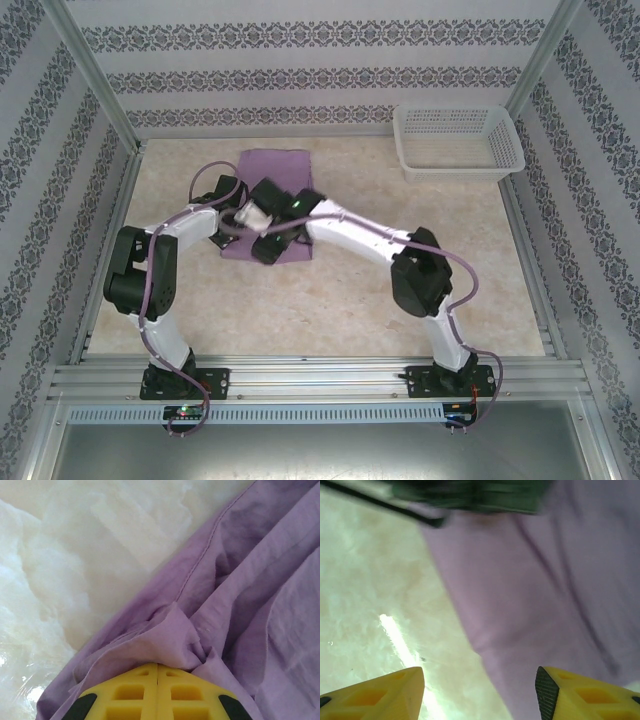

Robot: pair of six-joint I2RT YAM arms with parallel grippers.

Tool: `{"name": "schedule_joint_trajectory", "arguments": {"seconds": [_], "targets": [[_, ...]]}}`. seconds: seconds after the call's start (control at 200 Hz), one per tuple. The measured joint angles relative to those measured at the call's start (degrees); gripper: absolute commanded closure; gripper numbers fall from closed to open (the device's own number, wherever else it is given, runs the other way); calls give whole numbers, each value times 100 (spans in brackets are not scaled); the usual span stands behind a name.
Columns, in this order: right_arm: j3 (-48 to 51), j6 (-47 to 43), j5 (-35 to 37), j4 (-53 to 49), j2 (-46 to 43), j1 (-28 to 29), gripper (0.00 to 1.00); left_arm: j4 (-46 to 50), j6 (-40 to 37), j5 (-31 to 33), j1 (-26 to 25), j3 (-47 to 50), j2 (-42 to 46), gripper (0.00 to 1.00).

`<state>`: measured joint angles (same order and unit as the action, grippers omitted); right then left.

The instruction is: Roll up the long pants

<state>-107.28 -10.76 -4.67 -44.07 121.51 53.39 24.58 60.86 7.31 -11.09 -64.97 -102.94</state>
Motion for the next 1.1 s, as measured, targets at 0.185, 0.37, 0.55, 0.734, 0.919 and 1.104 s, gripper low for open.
{"name": "schedule_joint_trajectory", "arguments": {"seconds": [0.185,0.37,0.55,0.734,0.919,1.104], "targets": [[542,-640,1029,616,411,498,27,-7,-28,-107,74,-37,-74,100],[955,-1309,2100,1333,553,444,24,-9,-52,-162,125,-98,-74,100],[1093,-1958,2852,2168,614,409,24,-11,-68,-240,151,-98,-76,100],[986,-2332,2879,2588,999,289,100,-17,-68,-282,190,-98,-76,100],[743,-2129,2291,2420,1099,7,100,52,-68,-343,310,-107,-28,35],[391,-1687,1526,1655,1054,-181,100,396,-48,-164,605,-107,841,14]]}}
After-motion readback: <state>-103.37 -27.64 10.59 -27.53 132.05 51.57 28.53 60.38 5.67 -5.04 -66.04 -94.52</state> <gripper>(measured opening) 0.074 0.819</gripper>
